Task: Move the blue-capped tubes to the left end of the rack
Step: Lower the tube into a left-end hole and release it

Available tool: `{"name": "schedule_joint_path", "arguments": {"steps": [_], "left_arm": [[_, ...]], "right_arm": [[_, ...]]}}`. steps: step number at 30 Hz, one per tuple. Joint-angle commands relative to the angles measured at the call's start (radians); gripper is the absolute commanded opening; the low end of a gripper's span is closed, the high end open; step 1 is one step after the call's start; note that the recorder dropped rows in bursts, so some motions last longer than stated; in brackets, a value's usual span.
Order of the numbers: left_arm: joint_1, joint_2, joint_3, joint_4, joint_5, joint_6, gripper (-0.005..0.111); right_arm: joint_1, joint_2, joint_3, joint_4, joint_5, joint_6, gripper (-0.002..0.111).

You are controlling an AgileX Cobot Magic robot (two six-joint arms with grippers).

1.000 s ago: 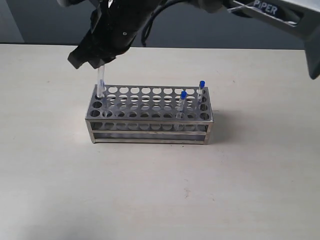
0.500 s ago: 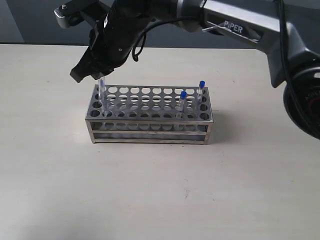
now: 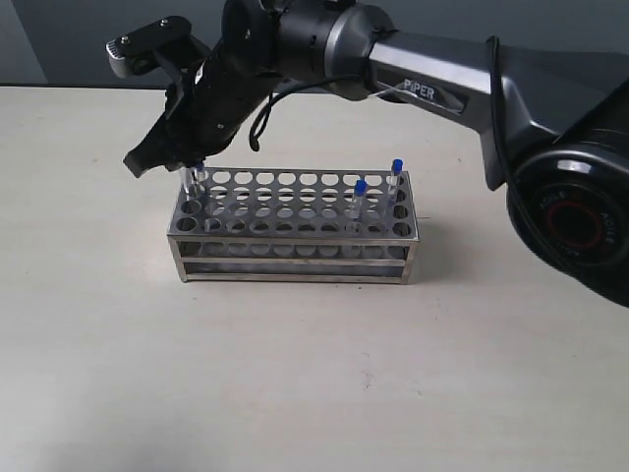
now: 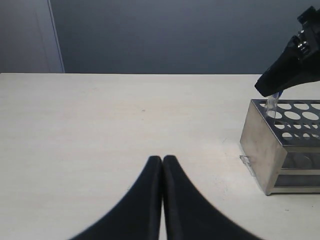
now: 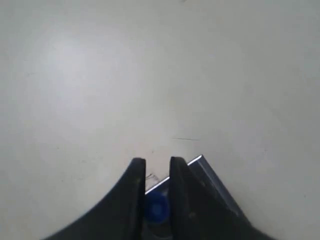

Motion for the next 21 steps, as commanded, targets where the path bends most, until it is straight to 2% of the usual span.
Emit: {"name": "schedule_joint_path", "arguments": {"steps": [1, 10, 13, 15, 17, 21], "left_arm": [[-0.006, -0.004, -0.003, -0.001, -0.007, -0.001, 0.001], [-0.006, -0.004, -0.003, -0.001, -0.007, -0.001, 0.001], [-0.006, -0.004, -0.003, -0.001, -0.007, -0.001, 0.001], [-0.006, -0.004, -0.003, -0.001, -0.007, -0.001, 0.001], [-0.006, -0.004, -0.003, -0.001, -0.007, -0.001, 0.001], [-0.006, -0.004, -0.003, -0.001, -0.007, -0.001, 0.001]], "right_arm": [[0.010, 0.018, -0.004, 0.029, 0.053, -0.001, -0.001], [0.010, 0.016, -0.004, 0.029, 0.087, -0.001, 0.000], [0.010, 0.016, -0.004, 0.029, 0.108, -0.001, 0.015], [0.010, 0.016, -0.004, 0.027, 0.116, -0.001, 0.032], [0.010, 0.009, -0.004, 0.021, 0.124, 0.001, 0.044], [0.010, -0.019, -0.004, -0.006, 0.131, 0.006, 0.046]]}}
